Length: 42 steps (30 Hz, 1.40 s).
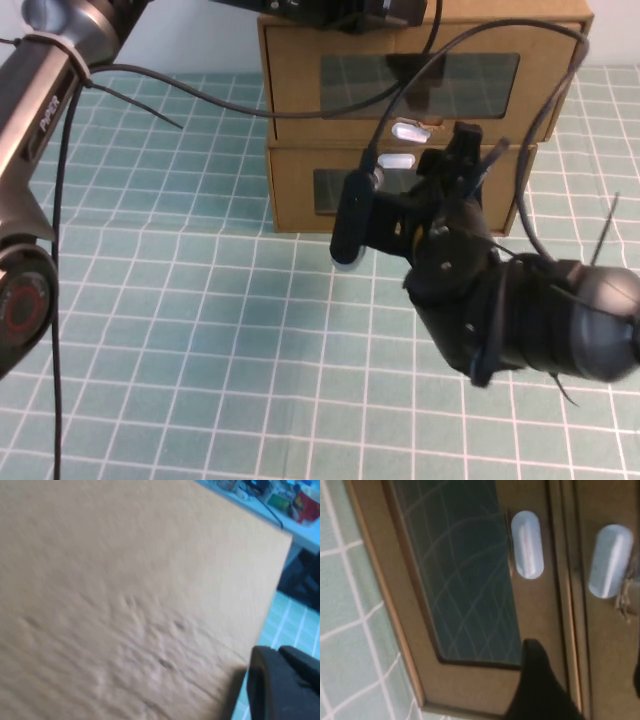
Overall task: Open the shoe box
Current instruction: 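Pull the top drawer of the cardboard box fully open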
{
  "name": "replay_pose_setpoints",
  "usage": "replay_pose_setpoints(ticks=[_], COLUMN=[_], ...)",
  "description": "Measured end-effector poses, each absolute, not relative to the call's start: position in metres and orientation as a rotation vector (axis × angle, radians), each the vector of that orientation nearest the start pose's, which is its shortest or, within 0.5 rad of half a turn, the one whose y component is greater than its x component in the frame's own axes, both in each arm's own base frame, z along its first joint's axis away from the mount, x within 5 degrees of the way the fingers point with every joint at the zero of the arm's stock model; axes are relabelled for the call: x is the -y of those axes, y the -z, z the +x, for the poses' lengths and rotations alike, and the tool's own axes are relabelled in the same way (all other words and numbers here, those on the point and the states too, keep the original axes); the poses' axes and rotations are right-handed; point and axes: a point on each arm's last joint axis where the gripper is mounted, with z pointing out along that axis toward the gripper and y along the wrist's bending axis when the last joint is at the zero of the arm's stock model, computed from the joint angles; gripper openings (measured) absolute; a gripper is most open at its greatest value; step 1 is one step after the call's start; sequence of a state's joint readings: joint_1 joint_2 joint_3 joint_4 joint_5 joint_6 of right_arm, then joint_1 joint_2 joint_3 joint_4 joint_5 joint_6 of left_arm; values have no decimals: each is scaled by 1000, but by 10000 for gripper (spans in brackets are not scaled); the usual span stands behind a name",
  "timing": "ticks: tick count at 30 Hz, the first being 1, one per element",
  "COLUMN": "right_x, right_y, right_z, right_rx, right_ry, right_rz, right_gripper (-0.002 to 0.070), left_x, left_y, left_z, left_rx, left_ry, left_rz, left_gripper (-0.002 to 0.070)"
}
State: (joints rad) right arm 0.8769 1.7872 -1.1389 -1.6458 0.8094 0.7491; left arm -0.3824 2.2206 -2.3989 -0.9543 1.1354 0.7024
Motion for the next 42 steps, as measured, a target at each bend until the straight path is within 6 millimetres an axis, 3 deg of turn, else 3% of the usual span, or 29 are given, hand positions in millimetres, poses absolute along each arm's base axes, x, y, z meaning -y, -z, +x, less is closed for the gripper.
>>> replay_pose_setpoints(ticks=[11, 19, 22, 24, 37, 39, 42], right_x=[-267, -246, -244, -243, -246, -248, -249], right_y=[-257, -243, -242, -241, -243, -246, -255], right_z=[319, 357, 369, 372, 370, 367, 362], right_rx=[-1578, -1628, -1628, -1634, -1644, -1655, -1672], right_ry=[813, 772, 769, 780, 796, 780, 750], right_rz=[-1140, -1149, -1142, -1141, -1107, -1089, -1037], right_gripper=[373, 370, 335, 296, 294, 270, 85], left_x=[245, 245, 246, 246, 245, 245, 244], left_y=[-371, -371, -371, -371, -369, -369, -369], left_z=[426, 426, 426, 426, 428, 428, 427], left_rx=[-1899, -1898, -1889, -1890, -1913, -1918, -1920], left_ry=[1021, 1019, 1015, 1014, 992, 996, 995], left_rz=[1055, 1058, 1059, 1062, 1053, 1047, 1044], left_gripper=[-5, -5, -5, -5, -5, -5, -5])
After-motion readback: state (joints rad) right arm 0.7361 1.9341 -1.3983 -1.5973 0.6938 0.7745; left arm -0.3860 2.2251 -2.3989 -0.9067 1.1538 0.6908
